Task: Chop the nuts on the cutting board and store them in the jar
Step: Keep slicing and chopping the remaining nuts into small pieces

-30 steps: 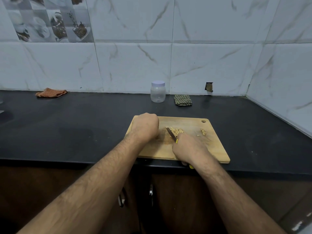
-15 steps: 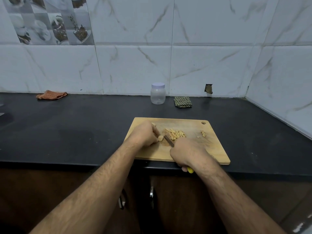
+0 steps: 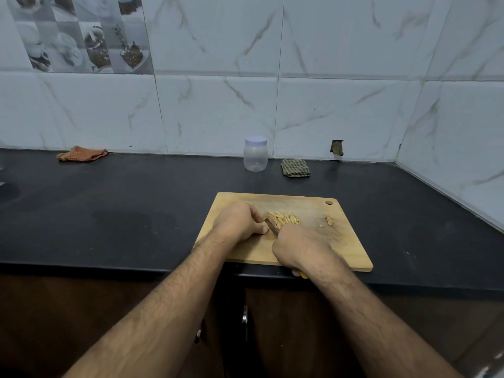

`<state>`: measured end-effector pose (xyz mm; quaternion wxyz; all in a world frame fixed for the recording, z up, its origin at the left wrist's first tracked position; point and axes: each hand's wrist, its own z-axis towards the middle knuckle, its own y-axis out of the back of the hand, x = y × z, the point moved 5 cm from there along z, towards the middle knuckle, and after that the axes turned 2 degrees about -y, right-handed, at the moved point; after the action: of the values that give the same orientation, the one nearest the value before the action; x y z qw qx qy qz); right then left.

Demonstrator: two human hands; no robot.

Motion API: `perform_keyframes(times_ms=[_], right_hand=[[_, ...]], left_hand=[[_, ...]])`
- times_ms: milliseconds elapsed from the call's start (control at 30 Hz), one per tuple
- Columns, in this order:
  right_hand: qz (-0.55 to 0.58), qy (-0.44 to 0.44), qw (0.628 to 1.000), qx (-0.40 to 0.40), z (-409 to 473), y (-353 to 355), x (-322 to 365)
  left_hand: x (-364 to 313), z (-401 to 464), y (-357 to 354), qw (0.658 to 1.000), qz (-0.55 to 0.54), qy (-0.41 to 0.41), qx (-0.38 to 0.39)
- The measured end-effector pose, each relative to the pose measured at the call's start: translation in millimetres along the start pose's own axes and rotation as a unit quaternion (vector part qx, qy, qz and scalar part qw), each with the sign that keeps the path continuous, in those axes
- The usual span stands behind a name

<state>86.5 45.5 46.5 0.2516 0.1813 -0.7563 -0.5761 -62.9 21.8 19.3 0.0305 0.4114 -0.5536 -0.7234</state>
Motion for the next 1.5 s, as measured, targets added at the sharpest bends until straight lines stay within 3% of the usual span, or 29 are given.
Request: perform_keyframes(times_ms=[300,467,733,1500], right_hand=[[-0.023,0.0,1.0,-0.007,4,2,-2],[-0.041,0.008,0.999,-0.015,3,6,-1],[-0.048,0.021,0.998,-0.02,0,8,1],[-0.069,-0.003,0.998,-0.005,-10,-4,-13]], left_hand=[[1,-2,1,1.0,-0.018,-0.008,0.001],[-5,-5,0,0.999,0.028,0.001,-0.017],[-10,-4,-1,0.998,0.051,-0.013,0.021],[-4,-6,-3,1.0,-0.01,0.016,-0.014]])
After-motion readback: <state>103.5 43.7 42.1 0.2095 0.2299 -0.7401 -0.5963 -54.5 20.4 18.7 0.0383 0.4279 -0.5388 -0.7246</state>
